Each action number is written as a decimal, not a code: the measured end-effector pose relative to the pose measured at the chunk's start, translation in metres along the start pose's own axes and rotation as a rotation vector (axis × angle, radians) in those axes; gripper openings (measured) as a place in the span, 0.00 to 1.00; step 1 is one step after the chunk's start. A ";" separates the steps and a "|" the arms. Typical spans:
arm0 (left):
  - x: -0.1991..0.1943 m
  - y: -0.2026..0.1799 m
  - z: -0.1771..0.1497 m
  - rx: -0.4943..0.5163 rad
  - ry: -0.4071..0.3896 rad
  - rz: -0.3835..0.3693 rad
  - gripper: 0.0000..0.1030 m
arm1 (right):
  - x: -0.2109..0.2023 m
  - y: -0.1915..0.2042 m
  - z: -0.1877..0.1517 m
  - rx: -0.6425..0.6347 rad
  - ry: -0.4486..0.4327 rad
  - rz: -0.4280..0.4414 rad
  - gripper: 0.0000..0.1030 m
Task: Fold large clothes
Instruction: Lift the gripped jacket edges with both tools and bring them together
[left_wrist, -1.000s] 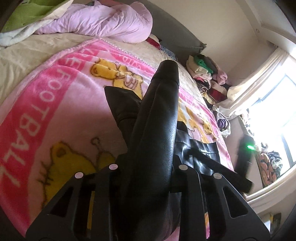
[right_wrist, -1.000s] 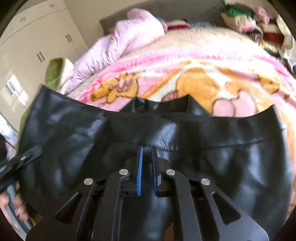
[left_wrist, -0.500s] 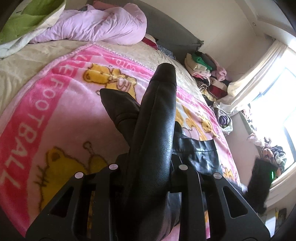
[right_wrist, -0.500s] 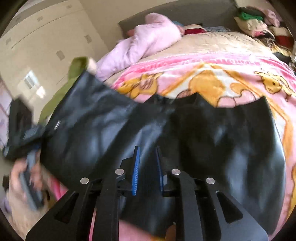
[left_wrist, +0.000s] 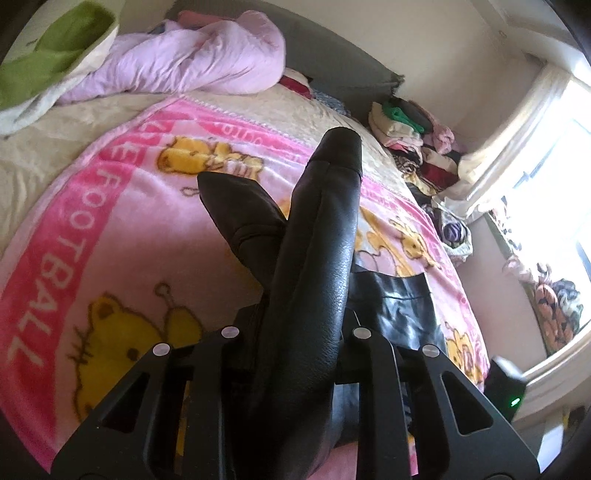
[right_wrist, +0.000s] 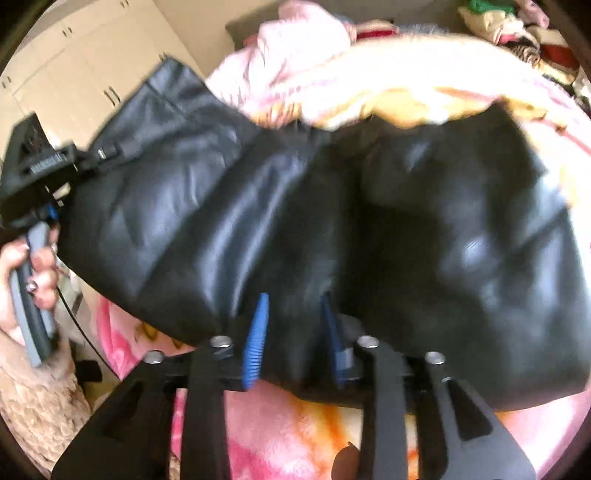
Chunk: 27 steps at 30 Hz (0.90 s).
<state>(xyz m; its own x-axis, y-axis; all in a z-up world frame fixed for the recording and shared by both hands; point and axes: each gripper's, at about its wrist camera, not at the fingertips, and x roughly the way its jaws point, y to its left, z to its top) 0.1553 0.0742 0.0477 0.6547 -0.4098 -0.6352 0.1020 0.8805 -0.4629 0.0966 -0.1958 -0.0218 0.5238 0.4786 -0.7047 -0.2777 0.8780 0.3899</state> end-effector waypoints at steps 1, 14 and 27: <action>0.000 -0.008 0.000 0.018 -0.001 -0.001 0.15 | -0.008 -0.003 0.004 0.004 -0.022 0.002 0.40; 0.011 -0.086 -0.013 0.169 -0.011 0.011 0.15 | -0.098 -0.021 0.078 0.135 -0.162 0.151 0.81; 0.012 -0.109 -0.030 0.225 -0.023 0.024 0.21 | -0.033 0.030 0.133 0.087 0.035 0.190 0.85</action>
<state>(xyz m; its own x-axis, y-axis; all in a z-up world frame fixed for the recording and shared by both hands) 0.1297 -0.0338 0.0722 0.6754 -0.3844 -0.6293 0.2484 0.9221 -0.2967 0.1780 -0.1866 0.0916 0.4400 0.6370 -0.6329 -0.2974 0.7684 0.5667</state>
